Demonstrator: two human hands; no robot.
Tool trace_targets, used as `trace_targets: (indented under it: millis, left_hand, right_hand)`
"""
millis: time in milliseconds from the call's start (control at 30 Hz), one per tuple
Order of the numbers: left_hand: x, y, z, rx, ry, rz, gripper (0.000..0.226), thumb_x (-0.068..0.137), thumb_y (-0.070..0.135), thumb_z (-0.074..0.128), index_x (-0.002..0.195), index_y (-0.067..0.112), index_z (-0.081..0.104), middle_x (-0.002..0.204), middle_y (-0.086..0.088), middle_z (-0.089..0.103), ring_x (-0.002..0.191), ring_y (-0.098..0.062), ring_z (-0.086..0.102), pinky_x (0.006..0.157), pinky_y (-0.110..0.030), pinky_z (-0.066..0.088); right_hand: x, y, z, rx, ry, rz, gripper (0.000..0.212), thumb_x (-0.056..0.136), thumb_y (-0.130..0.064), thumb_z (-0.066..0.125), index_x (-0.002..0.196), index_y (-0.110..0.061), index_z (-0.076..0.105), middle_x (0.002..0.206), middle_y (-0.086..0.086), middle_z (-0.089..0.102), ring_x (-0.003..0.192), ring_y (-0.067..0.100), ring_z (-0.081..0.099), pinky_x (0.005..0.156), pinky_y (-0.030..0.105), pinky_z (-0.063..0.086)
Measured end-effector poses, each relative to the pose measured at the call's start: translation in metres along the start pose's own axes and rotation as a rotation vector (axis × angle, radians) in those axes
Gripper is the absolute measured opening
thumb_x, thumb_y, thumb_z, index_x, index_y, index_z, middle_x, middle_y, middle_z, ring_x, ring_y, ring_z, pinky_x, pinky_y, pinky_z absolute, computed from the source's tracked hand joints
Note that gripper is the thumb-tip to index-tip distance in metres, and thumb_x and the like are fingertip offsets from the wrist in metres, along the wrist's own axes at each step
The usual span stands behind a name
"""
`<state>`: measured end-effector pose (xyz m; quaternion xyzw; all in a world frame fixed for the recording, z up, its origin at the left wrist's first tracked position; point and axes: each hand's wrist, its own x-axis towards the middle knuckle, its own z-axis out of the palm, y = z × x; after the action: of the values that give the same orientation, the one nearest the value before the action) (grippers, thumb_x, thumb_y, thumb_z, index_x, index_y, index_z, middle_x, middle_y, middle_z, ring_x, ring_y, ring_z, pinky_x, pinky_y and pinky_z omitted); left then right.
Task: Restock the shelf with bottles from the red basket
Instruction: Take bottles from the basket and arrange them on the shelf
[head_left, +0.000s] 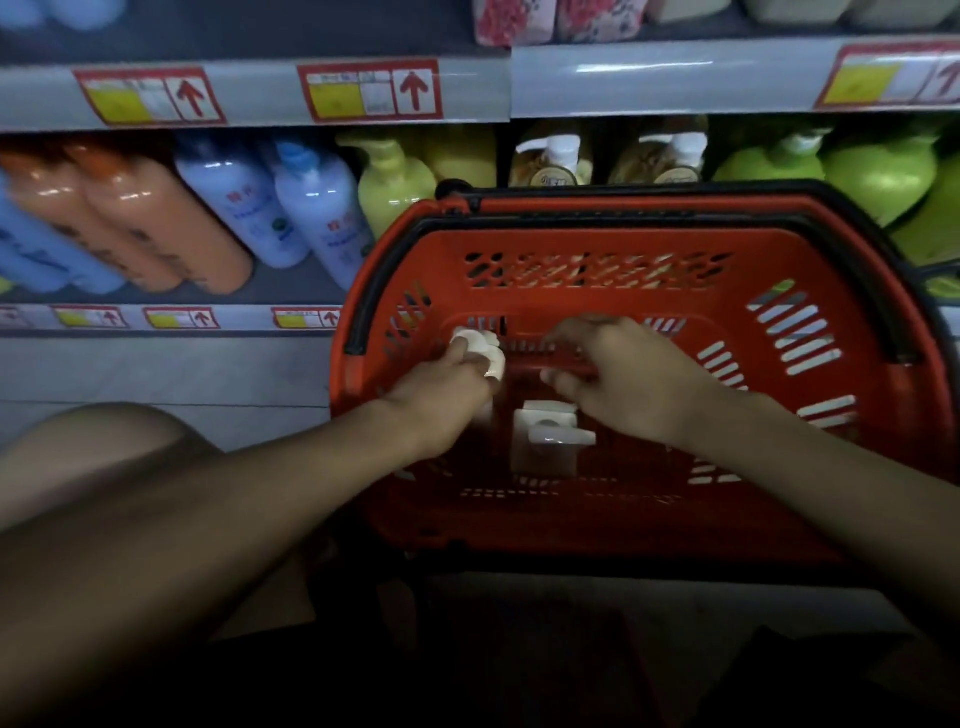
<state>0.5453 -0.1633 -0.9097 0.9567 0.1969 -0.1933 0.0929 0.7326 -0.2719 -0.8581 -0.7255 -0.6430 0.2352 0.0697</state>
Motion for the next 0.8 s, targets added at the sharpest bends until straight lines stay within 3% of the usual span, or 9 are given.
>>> trace_targets:
  millis: [67, 133, 267, 367, 467, 567, 633, 733, 800]
  left_hand:
    - [0.001, -0.006, 0.001, -0.173, 0.097, -0.004, 0.027, 0.087, 0.005, 0.062, 0.113, 0.012, 0.064, 0.127, -0.007, 0.055, 0.121, -0.025, 0.049, 0.092, -0.024, 0.047]
    - [0.000, -0.009, -0.007, -0.373, 0.137, -0.100, 0.032, 0.082, 0.017, 0.075, 0.112, 0.014, 0.064, 0.118, 0.000, 0.057, 0.106, -0.013, 0.052, 0.076, -0.001, 0.038]
    - [-0.004, -0.005, -0.048, -0.541, 0.247, -0.137, 0.044, 0.065, 0.020, 0.087, 0.101, 0.025, 0.060, 0.097, 0.005, 0.066, 0.086, -0.017, 0.065, 0.068, -0.034, 0.053]
    - [-0.018, 0.000, -0.094, -0.727, 0.420, -0.086, 0.048, 0.060, 0.020, 0.087, 0.099, 0.024, 0.059, 0.087, 0.002, 0.071, 0.068, -0.007, 0.063, 0.061, -0.032, 0.053]
    - [-0.032, -0.005, -0.127, -0.961, 0.573, -0.081, 0.045, 0.062, 0.010, 0.084, 0.098, 0.018, 0.058, 0.096, -0.013, 0.075, 0.084, -0.030, 0.073, 0.076, -0.045, 0.060]
    - [-0.040, -0.015, -0.145, -1.138, 0.723, -0.043, 0.041, 0.066, 0.003, 0.082, 0.091, 0.020, 0.055, 0.100, -0.013, 0.076, 0.096, -0.037, 0.073, 0.086, -0.048, 0.059]
    - [-0.036, -0.014, -0.146, -1.192, 0.827, -0.065, 0.037, 0.068, 0.000, 0.075, 0.094, 0.018, 0.056, 0.103, -0.009, 0.077, 0.099, -0.033, 0.073, 0.089, -0.047, 0.058]
    - [-0.019, -0.002, -0.135, -1.076, 0.974, -0.227, 0.036, 0.076, 0.006, 0.070, 0.109, 0.013, 0.057, 0.111, -0.004, 0.071, 0.101, -0.019, 0.069, 0.091, -0.038, 0.057]
    - [-0.012, 0.006, -0.126, -0.958, 1.028, -0.398, 0.042, 0.080, 0.016, 0.077, 0.116, 0.013, 0.055, 0.114, 0.000, 0.064, 0.100, -0.017, 0.065, 0.088, -0.031, 0.055]
  right_hand:
    - [0.001, -0.001, 0.001, -0.013, -0.007, -0.006, 0.037, 0.096, -0.043, 0.060, 0.129, -0.026, 0.059, 0.126, 0.001, 0.065, 0.112, 0.029, 0.066, 0.094, 0.043, 0.054]
    - [0.000, 0.000, 0.003, -0.010, -0.016, -0.018, 0.038, 0.096, -0.043, 0.061, 0.130, -0.025, 0.059, 0.127, 0.002, 0.065, 0.113, 0.029, 0.066, 0.095, 0.044, 0.054]
    - [0.004, 0.006, 0.001, 0.088, -0.007, 0.016, 0.045, 0.092, -0.041, 0.069, 0.133, -0.022, 0.060, 0.129, 0.002, 0.068, 0.116, 0.025, 0.066, 0.100, 0.040, 0.052]
    - [0.009, 0.007, -0.005, 0.328, -0.131, 0.066, 0.063, 0.084, -0.046, 0.080, 0.140, -0.027, 0.057, 0.131, -0.007, 0.067, 0.122, 0.012, 0.062, 0.107, 0.035, 0.049]
    - [0.016, 0.000, -0.007, 0.574, -0.181, 0.025, 0.075, 0.078, -0.034, 0.088, 0.143, -0.029, 0.051, 0.130, -0.011, 0.068, 0.122, 0.008, 0.063, 0.109, 0.037, 0.049]
    - [0.025, -0.005, -0.015, 0.835, -0.019, 0.006, 0.066, 0.078, -0.015, 0.089, 0.134, -0.019, 0.054, 0.122, -0.002, 0.072, 0.113, 0.011, 0.070, 0.101, 0.044, 0.057]
    - [0.029, -0.008, -0.021, 0.874, 0.076, 0.000, 0.061, 0.070, -0.022, 0.093, 0.120, -0.019, 0.059, 0.113, 0.000, 0.075, 0.106, 0.014, 0.072, 0.094, 0.044, 0.060]
    - [0.031, -0.017, -0.020, 0.878, 0.243, 0.115, 0.057, 0.061, -0.030, 0.095, 0.103, -0.019, 0.059, 0.101, 0.002, 0.074, 0.093, 0.017, 0.072, 0.081, 0.042, 0.061]
    - [0.032, -0.026, -0.017, 0.824, 0.406, 0.226, 0.053, 0.066, -0.030, 0.094, 0.098, -0.019, 0.053, 0.091, -0.002, 0.068, 0.079, 0.009, 0.066, 0.069, 0.030, 0.055]
